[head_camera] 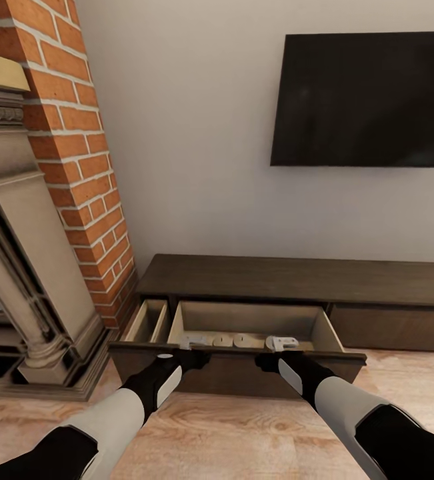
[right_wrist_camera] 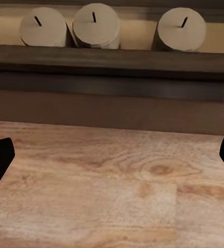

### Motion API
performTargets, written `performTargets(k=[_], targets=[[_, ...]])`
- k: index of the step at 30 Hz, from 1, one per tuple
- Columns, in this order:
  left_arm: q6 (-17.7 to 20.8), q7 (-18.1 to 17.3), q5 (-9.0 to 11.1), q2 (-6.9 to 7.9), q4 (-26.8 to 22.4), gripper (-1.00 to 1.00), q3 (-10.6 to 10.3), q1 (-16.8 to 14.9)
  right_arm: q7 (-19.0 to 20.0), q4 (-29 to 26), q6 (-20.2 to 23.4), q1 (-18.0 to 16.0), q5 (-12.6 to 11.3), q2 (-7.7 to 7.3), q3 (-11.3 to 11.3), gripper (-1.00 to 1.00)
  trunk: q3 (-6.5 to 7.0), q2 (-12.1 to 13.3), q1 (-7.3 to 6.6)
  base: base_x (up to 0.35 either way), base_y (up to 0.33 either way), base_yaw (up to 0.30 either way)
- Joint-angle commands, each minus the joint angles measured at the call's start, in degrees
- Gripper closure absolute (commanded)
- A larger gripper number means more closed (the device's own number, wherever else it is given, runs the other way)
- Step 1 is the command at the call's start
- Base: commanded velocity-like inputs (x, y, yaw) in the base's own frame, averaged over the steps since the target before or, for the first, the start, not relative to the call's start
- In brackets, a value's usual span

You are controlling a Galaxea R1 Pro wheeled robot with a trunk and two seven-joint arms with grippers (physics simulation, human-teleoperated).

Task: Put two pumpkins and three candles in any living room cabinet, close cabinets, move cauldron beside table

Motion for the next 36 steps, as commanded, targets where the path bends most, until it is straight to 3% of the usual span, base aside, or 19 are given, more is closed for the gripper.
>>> performTargets(k=[1, 18, 22, 24, 36], targets=[[0.2, -0.1, 0.3, 0.00, 0.0, -1.00, 0.0, 0.0, -0.4, -0.1, 0.3, 0.0, -0.6, -0.02, 0.5, -1.00, -0.18, -0.4, 0.22, 0.000, 0.000, 0.000], [-0.3, 0.0, 0.2, 0.00, 0.6, -1.00, 0.0, 0.0, -0.4, -0.1, 0.2, 0.0, -0.8, -0.10, 0.4, -1.00, -2.75, -7.3, 3.95, 0.000, 0.000, 0.000], [-3.7, 0.0, 0.2, 0.00, 2.1, -1.00, 0.0, 0.0, -0.4, -0.1, 0.2, 0.0, -0.8, -0.11, 0.4, -1.00, -3.46, -8.9, 4.83, 0.000, 0.000, 0.000], [-7.3, 0.0, 0.2, 0.00, 3.8, -1.00, 0.0, 0.0, -0.4, -0.1, 0.2, 0.0, -0.8, -0.05, 0.5, -1.00, -3.82, -9.7, 5.27, 0.000, 0.000, 0.000], [-8.8, 0.4, 0.3, 0.00, 4.9, -1.00, 0.2, 0.0, -0.4, -0.1, 0.2, 0.0, -0.8, -0.04, 0.5, -1.00, -5.98, -14.5, 7.90, 0.000, 0.000, 0.000]])
